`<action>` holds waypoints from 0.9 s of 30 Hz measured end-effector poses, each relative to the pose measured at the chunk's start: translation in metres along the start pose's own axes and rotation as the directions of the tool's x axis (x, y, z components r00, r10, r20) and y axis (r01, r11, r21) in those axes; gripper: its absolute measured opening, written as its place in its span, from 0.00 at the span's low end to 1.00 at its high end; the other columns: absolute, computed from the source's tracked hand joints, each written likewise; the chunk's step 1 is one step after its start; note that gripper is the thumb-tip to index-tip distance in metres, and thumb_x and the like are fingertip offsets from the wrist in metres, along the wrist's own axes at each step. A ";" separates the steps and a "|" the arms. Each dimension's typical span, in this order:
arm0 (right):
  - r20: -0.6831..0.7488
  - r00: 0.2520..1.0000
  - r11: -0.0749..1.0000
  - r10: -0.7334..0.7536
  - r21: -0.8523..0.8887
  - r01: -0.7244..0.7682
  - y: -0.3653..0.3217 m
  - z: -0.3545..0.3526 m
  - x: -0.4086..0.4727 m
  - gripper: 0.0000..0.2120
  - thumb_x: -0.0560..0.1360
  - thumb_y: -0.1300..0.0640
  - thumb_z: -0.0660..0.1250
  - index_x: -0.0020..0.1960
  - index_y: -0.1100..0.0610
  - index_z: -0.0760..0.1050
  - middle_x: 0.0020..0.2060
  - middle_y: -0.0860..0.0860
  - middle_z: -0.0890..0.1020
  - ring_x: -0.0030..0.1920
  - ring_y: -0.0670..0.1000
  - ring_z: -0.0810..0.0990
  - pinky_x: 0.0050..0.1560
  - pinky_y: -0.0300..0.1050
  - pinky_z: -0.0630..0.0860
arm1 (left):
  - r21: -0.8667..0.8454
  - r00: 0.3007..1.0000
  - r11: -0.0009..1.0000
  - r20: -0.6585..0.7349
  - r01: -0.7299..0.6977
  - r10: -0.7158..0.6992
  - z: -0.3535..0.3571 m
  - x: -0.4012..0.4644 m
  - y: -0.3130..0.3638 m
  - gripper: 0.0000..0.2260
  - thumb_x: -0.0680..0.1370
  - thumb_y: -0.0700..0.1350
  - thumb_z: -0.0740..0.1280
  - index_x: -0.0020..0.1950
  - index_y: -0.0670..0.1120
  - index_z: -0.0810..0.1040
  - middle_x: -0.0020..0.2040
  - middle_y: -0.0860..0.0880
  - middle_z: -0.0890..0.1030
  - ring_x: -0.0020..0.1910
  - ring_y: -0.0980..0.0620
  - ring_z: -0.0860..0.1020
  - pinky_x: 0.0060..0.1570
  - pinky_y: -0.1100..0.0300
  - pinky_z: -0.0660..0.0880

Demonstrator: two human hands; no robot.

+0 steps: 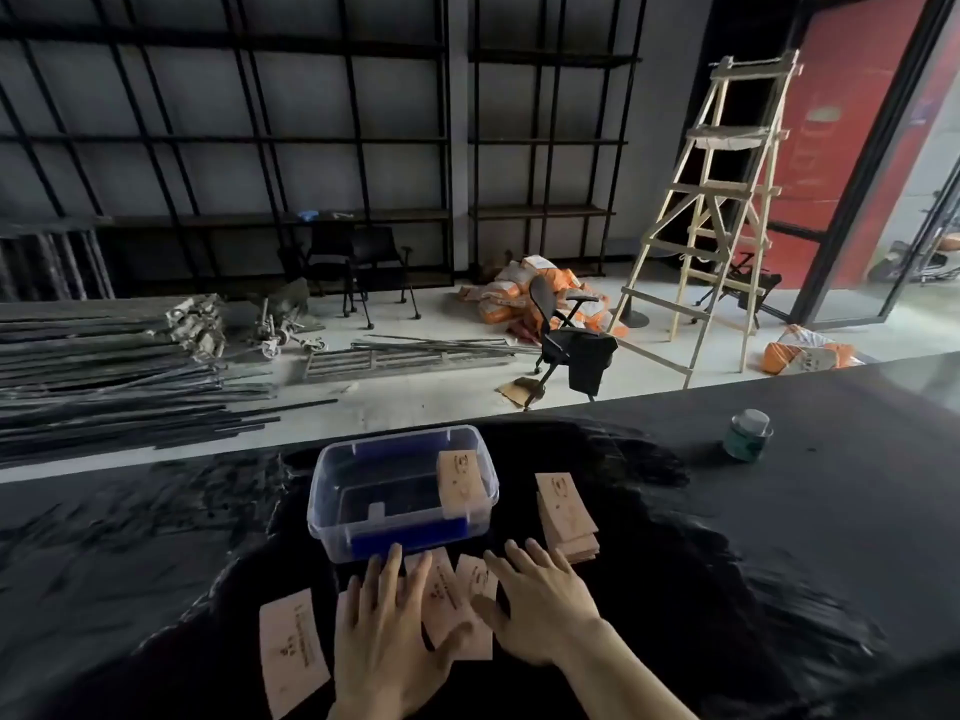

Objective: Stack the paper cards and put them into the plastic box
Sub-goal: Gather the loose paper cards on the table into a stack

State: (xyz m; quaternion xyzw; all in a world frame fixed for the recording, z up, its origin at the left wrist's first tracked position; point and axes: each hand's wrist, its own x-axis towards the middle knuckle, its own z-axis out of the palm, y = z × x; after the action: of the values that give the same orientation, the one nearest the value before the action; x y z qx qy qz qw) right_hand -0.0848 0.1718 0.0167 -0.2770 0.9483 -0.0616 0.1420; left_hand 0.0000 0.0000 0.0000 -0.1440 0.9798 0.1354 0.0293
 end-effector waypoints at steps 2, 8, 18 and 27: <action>0.009 1.000 1.000 -0.021 0.001 0.021 0.001 0.008 0.000 0.30 0.82 0.38 0.50 0.81 0.48 0.52 0.82 0.53 0.54 0.81 0.58 0.48 0.80 0.60 0.47 | 0.013 1.000 1.000 -0.027 -0.007 0.007 0.007 -0.004 0.002 0.44 0.69 0.79 0.45 0.82 0.59 0.49 0.84 0.50 0.54 0.83 0.46 0.53 0.79 0.46 0.50; -0.020 0.998 0.996 -0.056 -0.069 0.055 0.007 0.034 0.000 0.28 0.83 0.47 0.56 0.80 0.52 0.56 0.81 0.52 0.57 0.81 0.59 0.47 0.79 0.60 0.50 | -0.079 1.000 0.996 0.004 0.027 -0.027 0.013 -0.002 0.009 0.26 0.79 0.61 0.60 0.76 0.61 0.62 0.81 0.55 0.59 0.82 0.50 0.51 0.80 0.49 0.51; -0.106 0.989 0.994 -0.103 -0.039 0.099 0.001 0.042 -0.002 0.33 0.79 0.49 0.64 0.80 0.57 0.57 0.79 0.58 0.59 0.81 0.59 0.46 0.80 0.56 0.52 | -0.290 0.976 0.942 -0.081 0.171 -0.203 0.015 0.011 0.025 0.30 0.66 0.59 0.77 0.64 0.57 0.68 0.62 0.54 0.75 0.64 0.51 0.74 0.68 0.52 0.70; -0.342 0.908 0.962 -0.243 0.039 0.272 0.020 0.031 -0.007 0.32 0.77 0.54 0.66 0.79 0.50 0.59 0.76 0.50 0.68 0.77 0.54 0.63 0.76 0.49 0.62 | -0.593 0.988 0.791 -0.107 -0.150 0.108 0.015 0.012 0.037 0.21 0.74 0.47 0.77 0.55 0.67 0.70 0.49 0.61 0.84 0.49 0.64 0.84 0.53 0.60 0.83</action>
State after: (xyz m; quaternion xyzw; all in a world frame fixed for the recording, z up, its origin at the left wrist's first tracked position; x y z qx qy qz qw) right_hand -0.0799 0.1914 -0.0147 -0.3787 0.9102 -0.1667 -0.0185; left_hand -0.0221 0.0353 -0.0064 -0.0832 0.8946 0.4348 -0.0603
